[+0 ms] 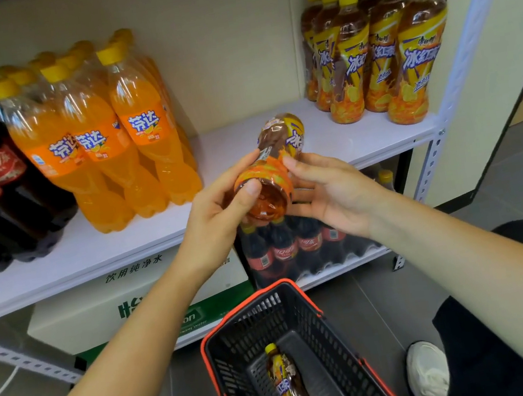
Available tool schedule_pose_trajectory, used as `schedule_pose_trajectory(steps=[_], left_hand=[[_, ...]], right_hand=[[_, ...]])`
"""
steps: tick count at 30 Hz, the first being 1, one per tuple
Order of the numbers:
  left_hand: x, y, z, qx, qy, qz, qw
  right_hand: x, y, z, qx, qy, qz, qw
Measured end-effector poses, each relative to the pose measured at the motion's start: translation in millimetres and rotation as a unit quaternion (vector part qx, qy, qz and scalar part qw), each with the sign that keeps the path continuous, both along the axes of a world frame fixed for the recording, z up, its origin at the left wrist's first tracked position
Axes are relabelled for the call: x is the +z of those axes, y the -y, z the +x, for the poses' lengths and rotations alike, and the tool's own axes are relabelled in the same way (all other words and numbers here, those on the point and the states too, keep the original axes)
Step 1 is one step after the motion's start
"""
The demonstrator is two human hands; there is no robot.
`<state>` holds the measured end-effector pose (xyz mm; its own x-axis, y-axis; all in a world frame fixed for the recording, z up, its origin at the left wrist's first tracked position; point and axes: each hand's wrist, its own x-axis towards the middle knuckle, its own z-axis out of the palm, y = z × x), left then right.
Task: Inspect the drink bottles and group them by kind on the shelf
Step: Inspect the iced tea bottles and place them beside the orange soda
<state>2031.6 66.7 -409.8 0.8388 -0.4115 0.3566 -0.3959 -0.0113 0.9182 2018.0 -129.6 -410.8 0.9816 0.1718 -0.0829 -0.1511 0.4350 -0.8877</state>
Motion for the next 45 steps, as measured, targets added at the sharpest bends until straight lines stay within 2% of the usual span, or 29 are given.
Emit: schedule_pose_trajectory(steps=[7,11,20,27,33,40,45], left_hand=[[0.3,-1.6,3.9,0.083,0.146,0.084,0.982],[1.0,-5.0,4.2,0.092,0.189,0.103,0.972],[5.8,-5.7,-0.4,0.109,0.170,0.076,0.976],[2.8,-4.8,-2.1,0.121,0.173,0.061,0.975],[2.2,-9.6,-1.3,0.096,0.230,0.102,0.963],[4.1,-13.3,1.6,0.046,0.183,0.045,0.981],[7.2,-12.5,2.3,0.041,0.180,0.002,0.983]], right_hand=[[-7.3,-2.5,7.7,-0.011,-0.028,0.003,1.000],[-10.8,-6.3,9.6,-0.021,-0.050,0.021,0.998],[-18.0,-13.0,7.9,-0.027,-0.041,-0.003,0.999],[-16.1,-18.8,3.2,-0.024,-0.044,0.020,0.999],[-12.7,-18.7,3.9,-0.029,-0.051,0.037,0.998],[-9.4,-13.6,6.3,-0.033,-0.059,0.076,0.995],[-10.0,-11.8,5.0,-0.020,-0.046,0.058,0.997]])
